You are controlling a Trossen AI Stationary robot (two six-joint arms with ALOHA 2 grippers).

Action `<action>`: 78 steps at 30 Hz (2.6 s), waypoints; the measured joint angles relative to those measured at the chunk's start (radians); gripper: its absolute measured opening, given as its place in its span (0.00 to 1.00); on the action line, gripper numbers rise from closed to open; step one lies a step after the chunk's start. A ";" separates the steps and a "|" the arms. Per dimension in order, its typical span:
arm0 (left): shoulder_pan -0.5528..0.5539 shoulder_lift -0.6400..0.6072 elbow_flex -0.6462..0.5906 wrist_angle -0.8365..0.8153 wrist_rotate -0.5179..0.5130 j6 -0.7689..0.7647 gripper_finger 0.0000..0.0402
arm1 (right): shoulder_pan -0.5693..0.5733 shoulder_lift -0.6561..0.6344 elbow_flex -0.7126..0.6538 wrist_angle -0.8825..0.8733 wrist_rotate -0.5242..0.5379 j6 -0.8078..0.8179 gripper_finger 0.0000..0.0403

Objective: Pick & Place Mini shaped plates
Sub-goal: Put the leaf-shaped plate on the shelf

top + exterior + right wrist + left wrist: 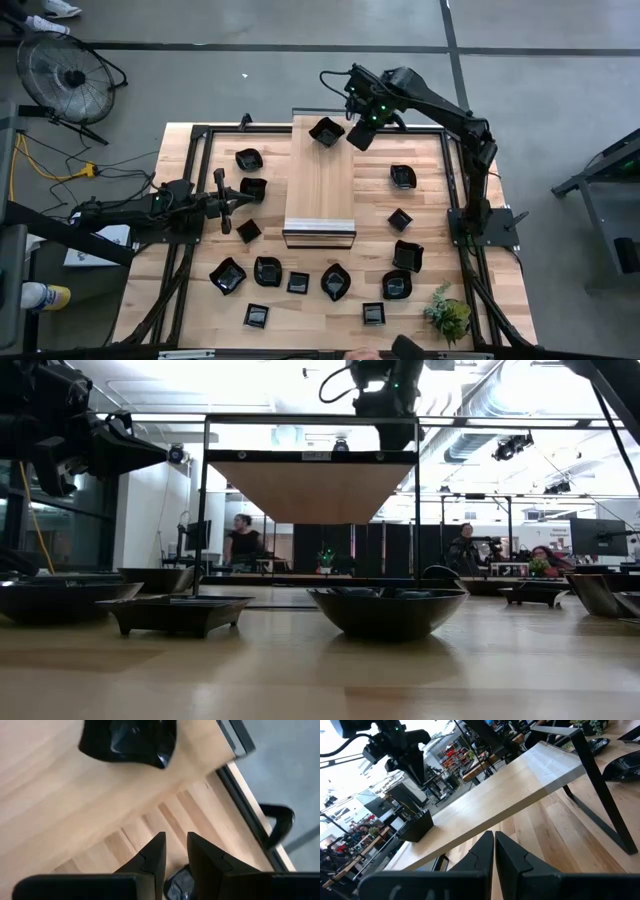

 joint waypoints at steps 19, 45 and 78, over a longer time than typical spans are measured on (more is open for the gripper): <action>0.000 0.000 0.000 0.000 0.000 0.000 0.03 | 0.090 -0.390 -0.662 0.132 0.113 0.347 0.18; 0.000 0.000 0.000 0.000 0.000 0.000 0.03 | 0.125 -0.375 -1.159 0.417 0.106 0.359 0.40; 0.000 0.000 0.000 0.000 0.000 0.000 0.03 | 0.153 -0.266 -1.268 0.687 0.257 0.079 0.49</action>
